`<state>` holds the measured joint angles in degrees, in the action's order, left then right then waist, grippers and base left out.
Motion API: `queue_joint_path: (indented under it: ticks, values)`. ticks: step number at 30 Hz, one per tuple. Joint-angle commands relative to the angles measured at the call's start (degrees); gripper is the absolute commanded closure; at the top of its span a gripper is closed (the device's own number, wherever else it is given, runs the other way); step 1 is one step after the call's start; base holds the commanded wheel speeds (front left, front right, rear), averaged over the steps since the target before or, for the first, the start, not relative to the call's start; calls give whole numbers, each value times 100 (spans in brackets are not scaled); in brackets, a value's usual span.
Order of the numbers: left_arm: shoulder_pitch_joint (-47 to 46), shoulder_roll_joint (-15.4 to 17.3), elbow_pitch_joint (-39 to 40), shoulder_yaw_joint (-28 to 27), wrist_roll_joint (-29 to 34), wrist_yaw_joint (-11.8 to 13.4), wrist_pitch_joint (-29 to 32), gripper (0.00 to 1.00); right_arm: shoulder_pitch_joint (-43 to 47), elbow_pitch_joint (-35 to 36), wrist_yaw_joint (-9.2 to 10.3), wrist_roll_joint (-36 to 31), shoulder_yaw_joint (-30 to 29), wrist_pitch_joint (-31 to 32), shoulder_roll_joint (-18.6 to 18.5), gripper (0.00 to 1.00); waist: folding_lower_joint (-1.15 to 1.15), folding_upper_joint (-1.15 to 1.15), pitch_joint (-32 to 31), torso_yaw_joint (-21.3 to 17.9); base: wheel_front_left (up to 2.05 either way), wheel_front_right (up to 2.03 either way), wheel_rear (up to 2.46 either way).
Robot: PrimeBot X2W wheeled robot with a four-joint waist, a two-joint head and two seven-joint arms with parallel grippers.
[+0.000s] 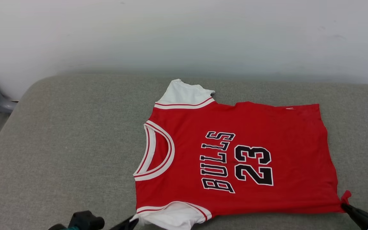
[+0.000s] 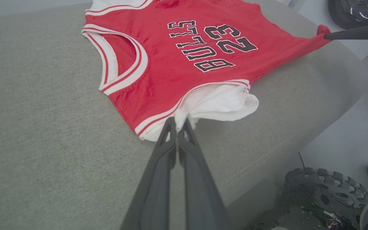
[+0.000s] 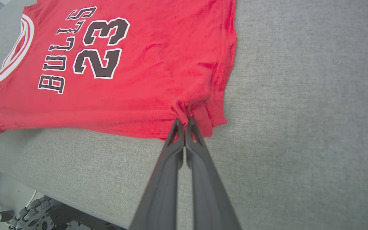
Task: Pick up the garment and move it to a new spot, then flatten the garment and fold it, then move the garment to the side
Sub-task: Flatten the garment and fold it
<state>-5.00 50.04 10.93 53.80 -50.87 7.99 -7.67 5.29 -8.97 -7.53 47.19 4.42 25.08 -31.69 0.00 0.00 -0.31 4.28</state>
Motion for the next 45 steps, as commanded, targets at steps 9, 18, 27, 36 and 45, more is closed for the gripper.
queue_joint_path:
  ticks: [9, 18, 27, 36, 45]
  values:
    - [-916, -3, -191, -391, 133, -191, 58, 100, -561, 612, 8, -524, -443, 654, 261, 100, 0, 0, 540, -96, 0, 0, 0]
    - [-1887, -222, -870, -500, 237, -647, 344, 100, -1291, 411, 8, -928, -497, 1027, 410, 100, 0, 0, 1076, -128, 0, 0, 0]
    - [-2724, -515, -1789, -467, 340, -1113, 582, 100, -1869, 146, 8, -1158, -320, 1207, 449, 100, 0, 0, 1532, -206, 0, 0, 0]
    - [-3210, -786, -2602, -247, 437, -1394, 719, 100, -2283, -264, 8, -1303, -39, 1173, 519, 100, 0, 0, 1792, -279, 0, 0, 0]
    - [-3389, -1141, -3383, -82, 526, -1420, 533, 0, -2469, -540, 8, -1565, 297, 696, 385, 0, 0, 0, 1669, -232, 0, 0, 0]
